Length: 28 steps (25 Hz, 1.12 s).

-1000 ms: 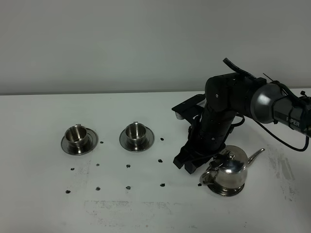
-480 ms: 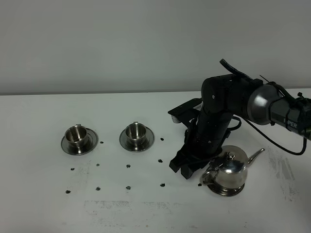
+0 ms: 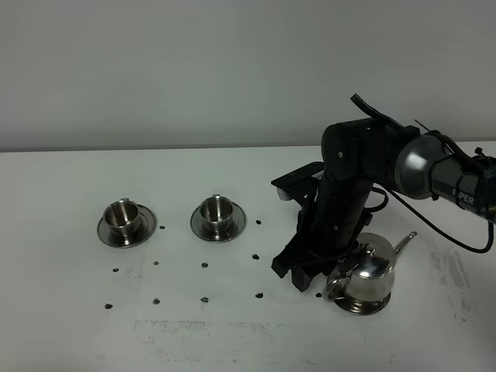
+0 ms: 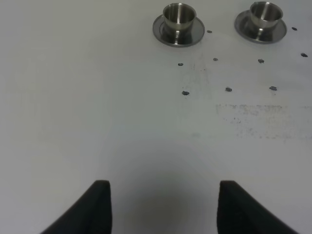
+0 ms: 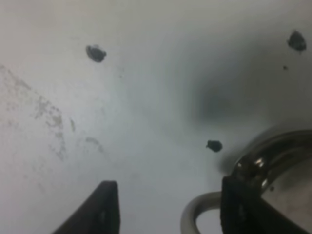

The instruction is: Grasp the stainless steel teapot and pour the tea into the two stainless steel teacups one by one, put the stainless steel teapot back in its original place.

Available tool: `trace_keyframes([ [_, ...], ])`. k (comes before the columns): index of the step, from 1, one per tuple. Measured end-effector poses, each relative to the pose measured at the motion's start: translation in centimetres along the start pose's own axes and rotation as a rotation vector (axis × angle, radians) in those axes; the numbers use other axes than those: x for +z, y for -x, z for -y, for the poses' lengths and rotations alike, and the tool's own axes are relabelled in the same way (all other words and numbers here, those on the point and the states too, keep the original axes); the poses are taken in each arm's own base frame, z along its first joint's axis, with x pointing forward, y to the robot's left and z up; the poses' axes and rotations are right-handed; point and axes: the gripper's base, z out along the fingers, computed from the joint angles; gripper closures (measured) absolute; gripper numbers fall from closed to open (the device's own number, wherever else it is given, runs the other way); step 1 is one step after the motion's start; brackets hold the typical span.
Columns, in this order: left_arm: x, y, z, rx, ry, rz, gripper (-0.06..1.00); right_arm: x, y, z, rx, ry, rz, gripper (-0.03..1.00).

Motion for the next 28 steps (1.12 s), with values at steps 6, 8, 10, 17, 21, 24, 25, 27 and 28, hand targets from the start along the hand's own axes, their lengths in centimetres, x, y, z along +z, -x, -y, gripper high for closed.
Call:
trace_keyframes([
  [6, 0.0, 0.0, 0.0, 0.000, 0.000, 0.000, 0.41, 0.0, -0.3, -0.1, 0.010, 0.009, -0.032, 0.49],
  [8, 0.0, 0.0, 0.0, 0.000, 0.000, 0.000, 0.41, 0.0, -0.4, -0.1, 0.018, 0.011, -0.042, 0.49],
  [10, 0.0, 0.0, 0.0, 0.000, 0.000, 0.000, 0.41, 0.0, -0.5, -0.1, 0.024, 0.016, -0.060, 0.49],
  [17, 0.0, 0.0, 0.0, 0.000, 0.000, 0.000, 0.41, -0.5, -0.5, -1.0, 0.007, 0.015, -0.054, 0.49],
  [21, 0.0, 0.0, 0.0, 0.000, 0.000, 0.000, 0.41, -2.0, -0.4, -1.6, -0.017, -0.014, 0.006, 0.49],
  [24, 0.0, 0.0, 0.0, 0.000, 0.000, 0.000, 0.41, -3.3, -0.4, -1.5, -0.032, -0.065, 0.041, 0.49],
  [25, 0.0, 0.0, 0.0, 0.000, 0.000, 0.000, 0.41, -3.7, -0.5, -1.3, -0.029, -0.087, 0.047, 0.49],
  [27, 0.0, 0.0, 0.0, 0.000, 0.000, 0.000, 0.41, -4.6, -0.7, -1.0, -0.012, -0.136, 0.057, 0.49],
  [28, 0.0, 0.0, 0.0, 0.000, 0.000, 0.000, 0.41, -5.1, -0.9, -0.9, 0.000, -0.161, 0.059, 0.49],
])
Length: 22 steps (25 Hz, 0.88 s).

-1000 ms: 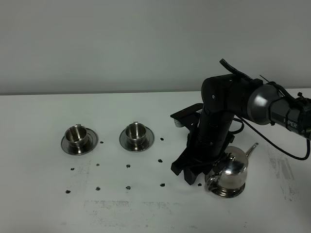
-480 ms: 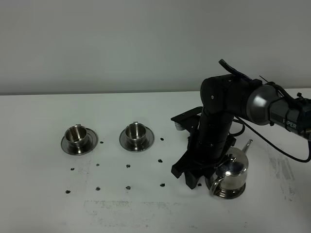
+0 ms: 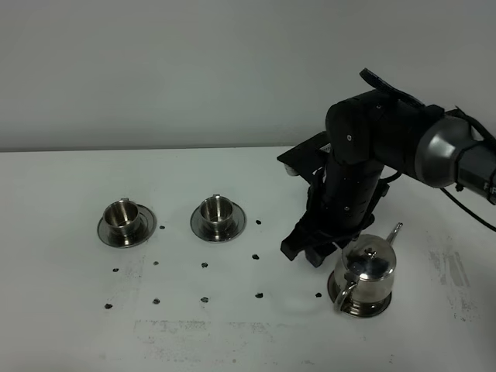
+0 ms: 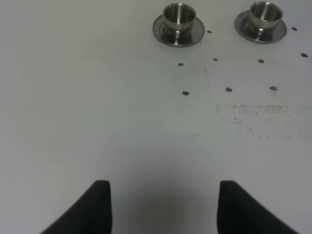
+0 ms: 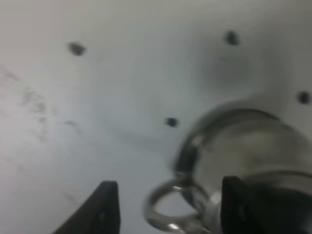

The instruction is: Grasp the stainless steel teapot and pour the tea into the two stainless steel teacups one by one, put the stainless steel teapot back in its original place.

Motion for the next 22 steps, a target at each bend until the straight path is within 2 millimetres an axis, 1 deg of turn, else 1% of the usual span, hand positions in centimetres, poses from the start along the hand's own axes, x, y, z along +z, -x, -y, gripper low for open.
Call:
trace_keyframes([
  [3, 0.0, 0.0, 0.0, 0.000, 0.000, 0.000, 0.41, -1.8, -0.6, 0.3, 0.054, -0.045, 0.006, 0.49],
  [10, 0.0, 0.0, 0.0, 0.000, 0.000, 0.000, 0.41, -6.8, -1.9, 0.3, 0.192, -0.081, 0.109, 0.49],
  [12, 0.0, 0.0, 0.0, 0.000, 0.000, 0.000, 0.41, -7.6, -2.7, 0.2, 0.232, -0.080, 0.123, 0.49],
  [14, 0.0, 0.0, 0.0, 0.000, 0.000, 0.000, 0.41, -7.5, -3.9, 0.0, 0.267, -0.077, 0.101, 0.49],
  [15, 0.0, 0.0, 0.0, 0.000, 0.000, 0.000, 0.41, -7.0, -4.6, -0.1, 0.285, -0.079, 0.071, 0.49],
  [18, 0.0, 0.0, 0.0, 0.000, 0.000, 0.000, 0.41, -6.0, -6.2, -0.4, 0.342, -0.074, 0.027, 0.49],
  [19, 0.0, 0.0, 0.0, 0.000, 0.000, 0.000, 0.41, -5.7, -6.4, -0.5, 0.359, -0.062, 0.032, 0.49],
  [22, 0.0, 0.0, 0.0, 0.000, 0.000, 0.000, 0.41, -4.6, -6.2, -0.7, 0.403, -0.018, 0.110, 0.49],
])
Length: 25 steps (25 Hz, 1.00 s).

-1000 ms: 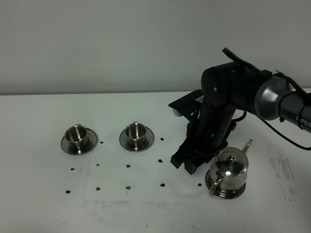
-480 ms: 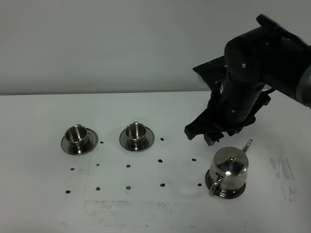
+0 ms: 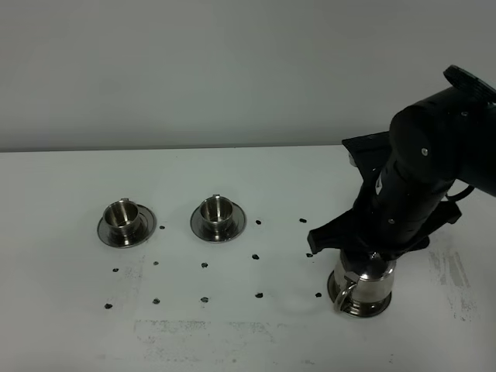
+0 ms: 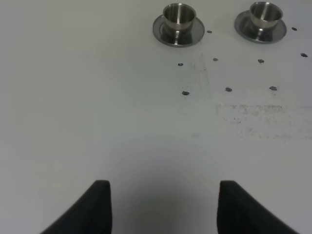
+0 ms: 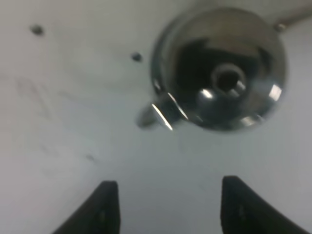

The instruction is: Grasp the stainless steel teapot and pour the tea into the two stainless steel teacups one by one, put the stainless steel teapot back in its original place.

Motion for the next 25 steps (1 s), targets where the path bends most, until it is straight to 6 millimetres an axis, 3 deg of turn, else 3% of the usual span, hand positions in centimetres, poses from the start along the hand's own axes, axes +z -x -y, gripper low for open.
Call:
trace_keyframes([
  [11, 0.0, 0.0, 0.0, 0.000, 0.000, 0.000, 0.41, 5.8, 0.6, 0.7, 0.144, 0.044, -0.018, 0.49],
  [25, 0.0, 0.0, 0.0, 0.000, 0.000, 0.000, 0.41, 5.9, 1.2, -0.9, 0.165, 0.188, 0.044, 0.49],
])
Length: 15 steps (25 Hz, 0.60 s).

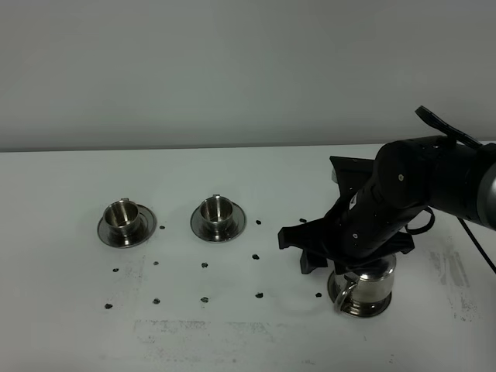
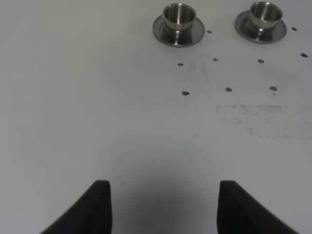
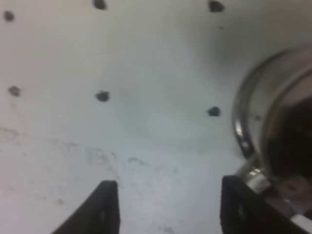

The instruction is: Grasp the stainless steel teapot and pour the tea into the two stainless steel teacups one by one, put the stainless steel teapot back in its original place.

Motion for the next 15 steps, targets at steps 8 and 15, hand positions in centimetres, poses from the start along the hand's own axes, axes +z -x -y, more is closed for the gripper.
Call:
trace_keyframes([
  [8, 0.0, 0.0, 0.0, 0.000, 0.000, 0.000, 0.41, 2.5, -0.3, -0.1, -0.004, -0.003, -0.048, 0.49],
  [15, 0.0, 0.0, 0.0, 0.000, 0.000, 0.000, 0.41, 3.3, -1.2, 0.2, -0.004, -0.013, -0.066, 0.49],
])
